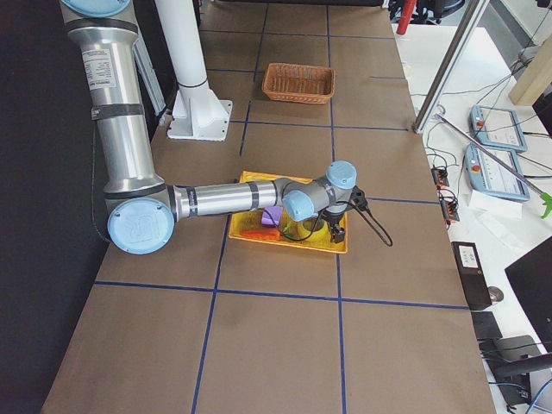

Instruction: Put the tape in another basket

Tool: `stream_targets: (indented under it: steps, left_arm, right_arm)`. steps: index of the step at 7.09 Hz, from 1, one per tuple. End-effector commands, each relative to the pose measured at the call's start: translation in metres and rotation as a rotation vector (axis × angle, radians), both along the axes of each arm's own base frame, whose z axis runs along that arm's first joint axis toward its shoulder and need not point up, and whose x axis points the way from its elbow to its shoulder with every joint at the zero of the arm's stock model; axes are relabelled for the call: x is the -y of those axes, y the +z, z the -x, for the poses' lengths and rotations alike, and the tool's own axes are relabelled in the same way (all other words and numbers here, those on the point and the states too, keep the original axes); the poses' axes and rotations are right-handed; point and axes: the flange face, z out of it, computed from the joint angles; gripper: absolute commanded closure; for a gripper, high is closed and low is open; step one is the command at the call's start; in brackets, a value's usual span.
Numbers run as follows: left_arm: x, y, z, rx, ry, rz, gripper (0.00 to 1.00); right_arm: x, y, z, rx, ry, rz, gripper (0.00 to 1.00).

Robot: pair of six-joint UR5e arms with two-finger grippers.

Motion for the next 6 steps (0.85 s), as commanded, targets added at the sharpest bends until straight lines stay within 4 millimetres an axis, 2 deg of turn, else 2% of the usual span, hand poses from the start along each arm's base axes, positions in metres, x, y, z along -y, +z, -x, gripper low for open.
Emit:
stream_targets:
  steps: [1,2,4,5,6]
  left_arm:
    - [0.0,0.002,0.0,0.0,0.0,0.004,0.0]
    - [0.0,0.002,0.0,0.0,0.0,0.004,0.0]
    - [0.0,0.002,0.0,0.0,0.0,0.004,0.0]
    - [0.0,0.003,0.0,0.0,0.0,0.005,0.0]
    - [0.0,0.003,0.0,0.0,0.0,0.005,0.0]
  right_arm:
    - [-0.006,0.006,0.01,-0.014,-0.013,-0.006,0.02]
    - [-0.009,0.009,0.021,-0.027,-0.028,-0.01,0.04]
    - [-0.012,0.011,0.026,-0.032,-0.04,-0.009,0.17]
    - [-0.012,0.01,0.025,-0.028,-0.044,-0.012,0.61]
    - [-0.018,0.017,0.023,-0.029,-0.047,0.001,0.95]
